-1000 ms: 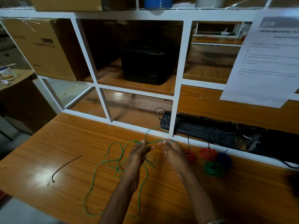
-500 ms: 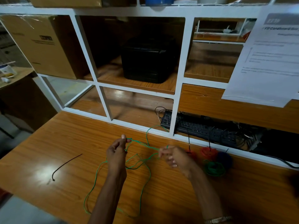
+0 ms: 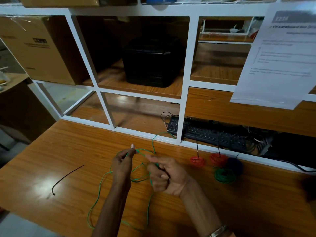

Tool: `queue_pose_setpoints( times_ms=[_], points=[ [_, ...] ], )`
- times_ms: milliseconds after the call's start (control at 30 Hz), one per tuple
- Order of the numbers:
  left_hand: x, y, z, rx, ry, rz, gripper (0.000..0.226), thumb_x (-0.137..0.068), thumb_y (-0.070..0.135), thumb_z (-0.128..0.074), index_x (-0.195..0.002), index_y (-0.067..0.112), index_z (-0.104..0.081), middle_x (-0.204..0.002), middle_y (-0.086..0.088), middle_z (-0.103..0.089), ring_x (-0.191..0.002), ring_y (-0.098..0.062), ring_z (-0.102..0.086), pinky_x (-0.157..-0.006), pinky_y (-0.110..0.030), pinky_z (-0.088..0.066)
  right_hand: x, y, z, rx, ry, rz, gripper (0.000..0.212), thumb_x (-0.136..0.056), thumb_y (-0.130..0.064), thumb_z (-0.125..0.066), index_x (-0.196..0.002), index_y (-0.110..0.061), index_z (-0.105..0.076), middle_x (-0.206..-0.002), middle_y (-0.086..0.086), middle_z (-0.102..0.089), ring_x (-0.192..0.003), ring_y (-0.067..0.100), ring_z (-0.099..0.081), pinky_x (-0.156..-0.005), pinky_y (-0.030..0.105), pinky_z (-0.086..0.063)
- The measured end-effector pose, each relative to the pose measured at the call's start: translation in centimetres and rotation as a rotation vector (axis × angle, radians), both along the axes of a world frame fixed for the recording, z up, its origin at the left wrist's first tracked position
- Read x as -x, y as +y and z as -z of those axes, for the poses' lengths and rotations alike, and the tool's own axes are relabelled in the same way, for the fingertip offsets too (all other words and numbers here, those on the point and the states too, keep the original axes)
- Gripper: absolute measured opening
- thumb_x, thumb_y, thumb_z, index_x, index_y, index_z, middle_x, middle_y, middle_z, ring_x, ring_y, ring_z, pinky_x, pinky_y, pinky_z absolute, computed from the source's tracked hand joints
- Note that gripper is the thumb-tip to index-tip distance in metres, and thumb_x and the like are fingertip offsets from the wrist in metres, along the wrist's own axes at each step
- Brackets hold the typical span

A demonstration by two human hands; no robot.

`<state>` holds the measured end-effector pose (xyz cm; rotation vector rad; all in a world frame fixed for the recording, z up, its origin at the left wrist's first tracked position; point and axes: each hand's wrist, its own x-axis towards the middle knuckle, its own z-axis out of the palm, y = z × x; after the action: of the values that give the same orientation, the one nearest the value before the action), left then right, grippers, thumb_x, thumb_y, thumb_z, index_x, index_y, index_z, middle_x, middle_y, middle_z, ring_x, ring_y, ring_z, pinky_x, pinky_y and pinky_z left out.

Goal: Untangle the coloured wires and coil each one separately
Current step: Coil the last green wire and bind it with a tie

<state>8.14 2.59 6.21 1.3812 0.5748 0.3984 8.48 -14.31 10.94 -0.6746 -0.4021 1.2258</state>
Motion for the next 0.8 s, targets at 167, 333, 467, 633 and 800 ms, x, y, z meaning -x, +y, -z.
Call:
queue_pose_setpoints(
  times_ms=[167, 333, 467, 633, 800],
  points=[
    [0.2, -0.5, -1.5, -0.112, -0.095, 0.214, 0.027, -0.095, 0.021, -0.075, -0.075, 0.004, -0.079, -0.078, 0.000, -0.079, -0.087, -0.002, -0.072, -0.085, -0.029, -0.046, -1.8, -1.5, -1.8, -0.452, 0.325, 0.438, 0.056, -0.106, -0.032, -0.048, -0.051, -0.024, -0.040, -0.044, -0.009, -0.019, -0.038, 0.009, -0.012, -0.040, 0.022, -0.006],
    [1.4, -1.5, -1.4, -0.255, -0.109, 0.580, 0.020, -0.092, 0.030, -0.078, -0.081, 0.014, -0.085, -0.088, -0.006, -0.082, -0.091, -0.013, -0.075, -0.085, -0.030, -0.055, -5.3, -3.3, -2.1, -0.471, 0.458, 0.990, 0.030, -0.109, -0.024, -0.042, -0.102, -0.007, -0.065, -0.067, -0.004, -0.045, -0.056, 0.008, -0.043, -0.055, 0.021, -0.044],
    [1.5, -2.8, 0.2, -0.313, -0.091, 0.733, 0.039, -0.095, 0.048, -0.075, -0.092, 0.011, -0.083, -0.067, -0.009, -0.053, -0.078, -0.017, -0.053, -0.075, -0.039, -0.048, -6.2, -4.1, -1.1, -0.200, 0.271, 1.208, 0.033, -0.105, -0.026, -0.047, -0.122, -0.004, -0.064, -0.104, 0.010, -0.070, -0.100, 0.021, -0.070, -0.093, 0.031, -0.055],
    [1.2, -2.3, -0.7, -0.403, -0.093, 0.624, 0.013, -0.090, 0.031, -0.082, -0.085, 0.020, -0.084, -0.077, 0.011, -0.076, -0.076, -0.009, -0.068, -0.073, -0.042, -0.051, -5.4, -3.7, 0.0, 0.400, -0.128, 1.164, 0.037, -0.110, -0.027, -0.040, -0.137, -0.006, -0.054, -0.140, 0.014, -0.061, -0.130, 0.022, -0.057, -0.111, 0.033, -0.041],
    [0.9, -2.9, -2.9, -0.592, -0.199, 0.542, 0.008, -0.084, 0.030, -0.087, -0.087, 0.037, -0.085, -0.087, 0.017, -0.079, -0.085, -0.007, -0.074, -0.078, -0.038, -0.058, -2.4, -2.1, 0.2, 0.948, -0.409, 0.648, 0.028, -0.107, -0.021, -0.047, -0.128, -0.009, -0.061, -0.095, 0.013, -0.072, -0.095, 0.027, -0.070, -0.092, 0.046, -0.055]
  ],
)
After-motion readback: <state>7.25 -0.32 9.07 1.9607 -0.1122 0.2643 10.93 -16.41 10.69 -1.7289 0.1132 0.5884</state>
